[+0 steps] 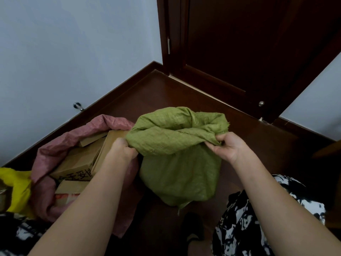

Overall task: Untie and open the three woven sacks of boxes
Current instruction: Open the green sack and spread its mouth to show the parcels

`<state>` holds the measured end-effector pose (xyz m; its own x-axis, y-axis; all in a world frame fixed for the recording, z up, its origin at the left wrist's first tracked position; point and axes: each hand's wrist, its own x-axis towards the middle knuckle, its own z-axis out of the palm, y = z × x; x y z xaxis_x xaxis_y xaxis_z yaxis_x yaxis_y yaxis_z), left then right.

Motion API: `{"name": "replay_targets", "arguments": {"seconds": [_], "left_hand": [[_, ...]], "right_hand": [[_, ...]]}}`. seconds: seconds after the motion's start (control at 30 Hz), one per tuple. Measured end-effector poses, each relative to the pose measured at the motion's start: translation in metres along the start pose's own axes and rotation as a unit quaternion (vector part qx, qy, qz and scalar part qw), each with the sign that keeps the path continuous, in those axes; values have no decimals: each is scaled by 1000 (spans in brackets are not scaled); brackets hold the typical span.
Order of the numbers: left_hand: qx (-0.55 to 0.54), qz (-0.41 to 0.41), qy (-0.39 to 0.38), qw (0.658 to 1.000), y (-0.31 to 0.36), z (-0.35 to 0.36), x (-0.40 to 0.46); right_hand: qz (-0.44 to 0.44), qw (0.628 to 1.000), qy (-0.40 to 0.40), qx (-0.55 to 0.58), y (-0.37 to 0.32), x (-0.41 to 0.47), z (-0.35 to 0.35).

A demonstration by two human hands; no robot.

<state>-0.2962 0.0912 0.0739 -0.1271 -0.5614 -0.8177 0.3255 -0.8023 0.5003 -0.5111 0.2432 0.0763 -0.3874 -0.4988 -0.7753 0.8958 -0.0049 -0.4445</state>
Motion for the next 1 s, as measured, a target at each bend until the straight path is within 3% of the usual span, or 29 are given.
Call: {"name": "replay_targets", "arguments": {"seconds": [0.1,0.2,0.37,0.5,0.57,0.67,0.8,0.87,0.93,1.0], "left_hand": [[37,27,-48,998,2,-9,5],[132,-3,-97,987,-6,-14,7],[119,-21,-24,992,-11,-20,22],[33,-3,21,999,-16,-15,25],[25,0,37,999,-17,-13,25],[103,-6,52,993,-18,-7,18],[187,-2,90,978,-13,-6,12],[182,-21,105,977,-9,-11,20],[167,-28,99,981,-7,-12,26],[89,-8,87,992,-7,-10,29]], "right_hand": [[-10,998,-2,58,2,0,8],[-8,998,-10,66,8,-7,18],[0,997,-48,62,12,3,19],[-17,994,-96,-55,9,0,22],[-32,990,-69,-121,12,0,23],[-79,980,26,-183,15,2,22],[-105,939,106,-310,7,14,16],[-128,909,141,-370,1,23,10],[-145,903,145,-379,-1,21,11],[-186,896,171,-366,-4,30,5]]}}
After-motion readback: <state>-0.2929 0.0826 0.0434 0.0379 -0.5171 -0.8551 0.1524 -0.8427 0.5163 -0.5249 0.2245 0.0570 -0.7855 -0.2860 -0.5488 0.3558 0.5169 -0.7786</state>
